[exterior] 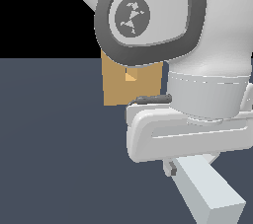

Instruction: Insert the peg into the horizontal hole in a box.

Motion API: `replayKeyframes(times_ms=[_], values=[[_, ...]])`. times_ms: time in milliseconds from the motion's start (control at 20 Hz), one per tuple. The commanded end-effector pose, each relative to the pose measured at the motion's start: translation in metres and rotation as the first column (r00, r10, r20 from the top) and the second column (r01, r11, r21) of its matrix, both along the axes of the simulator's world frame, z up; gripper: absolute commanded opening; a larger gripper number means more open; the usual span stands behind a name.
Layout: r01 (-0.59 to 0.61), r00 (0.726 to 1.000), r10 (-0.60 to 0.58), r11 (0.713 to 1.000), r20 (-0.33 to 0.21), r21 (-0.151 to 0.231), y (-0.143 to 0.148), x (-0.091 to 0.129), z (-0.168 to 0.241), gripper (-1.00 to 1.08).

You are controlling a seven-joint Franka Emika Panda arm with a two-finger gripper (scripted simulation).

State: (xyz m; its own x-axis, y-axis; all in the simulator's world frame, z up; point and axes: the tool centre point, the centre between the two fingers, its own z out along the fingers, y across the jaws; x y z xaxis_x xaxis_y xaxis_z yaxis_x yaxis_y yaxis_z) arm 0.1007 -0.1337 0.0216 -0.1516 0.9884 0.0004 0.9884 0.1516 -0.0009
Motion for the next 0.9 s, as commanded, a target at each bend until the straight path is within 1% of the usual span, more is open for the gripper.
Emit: replayKeyframes(times_ms=[0,450,650,850], values=[[0.000,1.000,0.000,1.000,0.001,0.000,0.000,0.000,0.001,-1.00],[-0.001,1.000,0.001,1.000,0.000,0.000,0.003,-0.001,0.002,-1.00],[-0.003,1.000,0.003,1.000,0.000,0.000,0.012,-0.004,0.008,-1.00],[-0.006,1.000,0.006,1.000,0.000,0.000,0.029,-0.008,0.018,-1.00]])
